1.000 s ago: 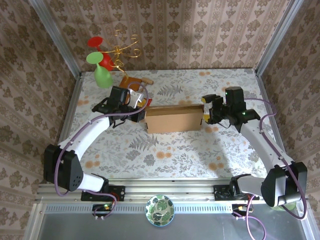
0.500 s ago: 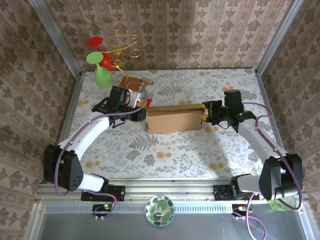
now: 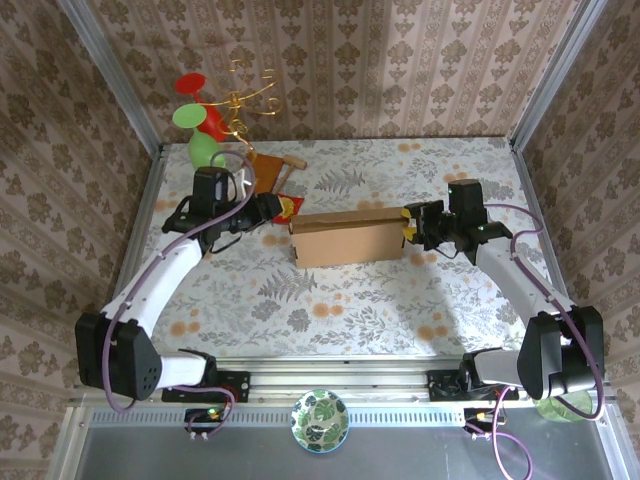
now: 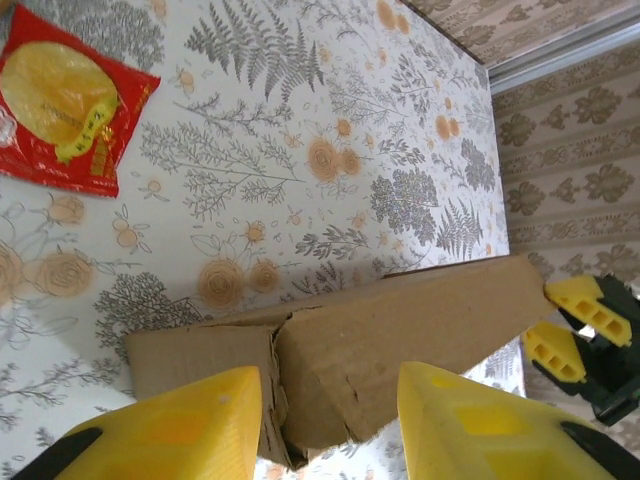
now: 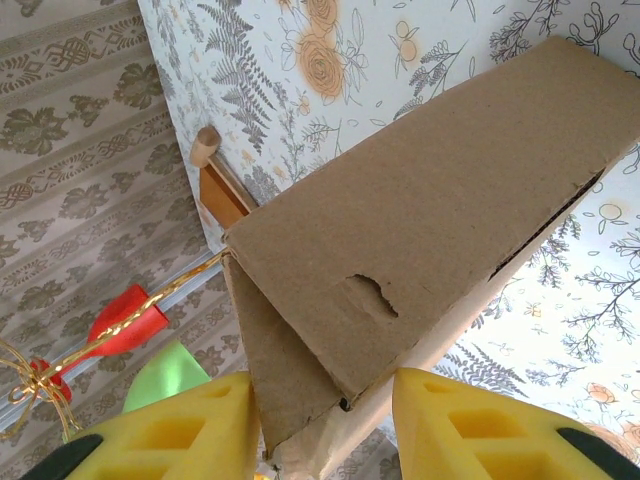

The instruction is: Fold the paper box

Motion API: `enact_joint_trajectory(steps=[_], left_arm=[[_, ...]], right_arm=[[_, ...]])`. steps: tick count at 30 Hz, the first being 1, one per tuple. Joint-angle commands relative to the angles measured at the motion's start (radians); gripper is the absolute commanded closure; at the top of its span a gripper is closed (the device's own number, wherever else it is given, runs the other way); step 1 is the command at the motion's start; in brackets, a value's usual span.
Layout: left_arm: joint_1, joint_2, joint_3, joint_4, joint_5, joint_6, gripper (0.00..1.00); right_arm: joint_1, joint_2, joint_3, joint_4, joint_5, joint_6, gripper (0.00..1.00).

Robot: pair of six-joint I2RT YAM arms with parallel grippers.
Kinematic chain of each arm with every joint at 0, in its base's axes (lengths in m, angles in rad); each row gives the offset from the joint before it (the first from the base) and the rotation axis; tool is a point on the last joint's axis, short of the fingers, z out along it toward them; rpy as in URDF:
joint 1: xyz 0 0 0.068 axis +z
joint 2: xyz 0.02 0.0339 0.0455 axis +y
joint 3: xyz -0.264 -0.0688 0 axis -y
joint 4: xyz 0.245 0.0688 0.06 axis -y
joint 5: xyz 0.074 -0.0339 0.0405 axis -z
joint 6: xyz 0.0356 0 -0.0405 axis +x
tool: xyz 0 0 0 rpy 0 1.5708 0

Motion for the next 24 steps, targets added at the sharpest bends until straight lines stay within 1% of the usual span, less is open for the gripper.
enact_joint_trajectory(steps=[1, 6, 11, 17, 24], left_arm=[[-0.011, 0.035, 0.017, 0.026, 0.026, -0.105, 0.60], [-0.030, 0.048, -0.013, 0.068, 0.047, -0.149, 0.61], [-0.054, 0.047, -0.032, 0.058, 0.057, -0.158, 0.61], [-0.057, 0.022, -0.052, -0.007, 0.045, -0.124, 0.61], [-0.074, 0.036, -0.085, 0.033, 0.051, -0.128, 0.62]], right_arm=[[-0.002, 0.024, -0.025, -0.031, 0.004, -0.016, 0.61], [-0.003, 0.019, -0.028, -0.033, 0.005, -0.018, 0.62], [-0.002, 0.022, -0.031, -0.030, 0.005, -0.018, 0.62], [-0.002, 0.027, -0.031, -0.029, 0.007, -0.019, 0.64], [-0.003, 0.024, -0.038, -0.033, 0.008, -0.021, 0.65]])
